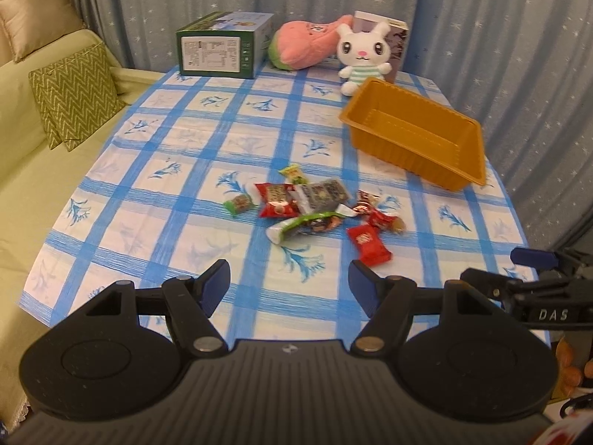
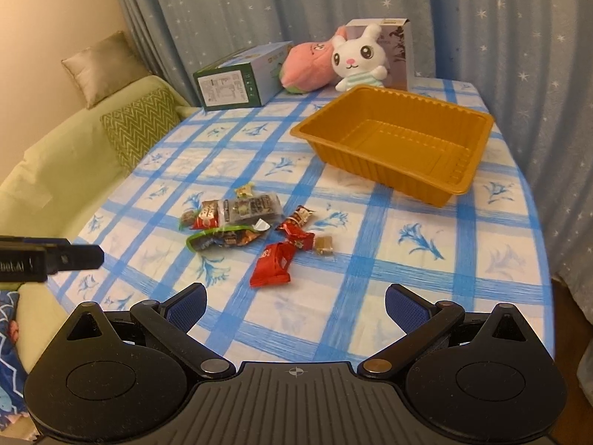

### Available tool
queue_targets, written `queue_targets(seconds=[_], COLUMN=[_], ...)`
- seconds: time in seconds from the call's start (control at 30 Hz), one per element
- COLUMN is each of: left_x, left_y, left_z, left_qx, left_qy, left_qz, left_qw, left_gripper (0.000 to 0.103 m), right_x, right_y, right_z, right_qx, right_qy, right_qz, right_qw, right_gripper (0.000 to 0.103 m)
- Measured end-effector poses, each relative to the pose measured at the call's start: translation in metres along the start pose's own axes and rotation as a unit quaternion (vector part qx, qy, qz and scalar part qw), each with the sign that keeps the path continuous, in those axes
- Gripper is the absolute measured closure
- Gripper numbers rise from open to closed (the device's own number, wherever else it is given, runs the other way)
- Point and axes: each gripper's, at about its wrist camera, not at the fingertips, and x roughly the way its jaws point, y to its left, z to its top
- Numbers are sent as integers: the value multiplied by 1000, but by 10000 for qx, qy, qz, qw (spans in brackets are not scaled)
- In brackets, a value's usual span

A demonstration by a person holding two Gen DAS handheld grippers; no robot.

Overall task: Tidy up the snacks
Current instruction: 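Move the right gripper to the red snack packet and close on it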

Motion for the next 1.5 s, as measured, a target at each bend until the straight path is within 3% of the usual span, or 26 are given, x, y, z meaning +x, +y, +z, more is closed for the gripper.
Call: queue_targets(seconds=[0.03, 0.3, 0.43, 0.83, 1.1, 1.4, 1.5], left_x=[2, 29, 45, 80, 99, 121, 128], left_y=[3, 27, 38, 64, 74, 81, 83], left_z=[1, 8, 12, 27, 34, 37, 38], left_qx=[-8, -81, -106, -12, 174, 615, 753], left_qy=[2, 101, 158, 252, 281, 369, 387], left_qz=[9, 40, 67, -14, -124, -166, -247], left_qw=[10000, 9999, 9998, 9997, 9994, 9973, 9961], left_gripper=[35, 35, 35, 36, 43, 45, 53], right_x=[5, 49, 75, 136, 155, 164, 161], right_y=[0, 5, 10, 21, 23, 26, 26], right_z=[0, 6, 12, 18, 19, 18, 19], right_qx=[13, 92, 5, -47, -81, -214, -265], right_qy=[17, 152, 249, 551, 642, 746, 729], right_qz=[32, 132, 165, -24, -207, -311, -248], right_qw=[10000, 9998, 9996, 9985, 9977, 9965, 9967], right_gripper=[11, 26, 38, 52, 57, 72, 77])
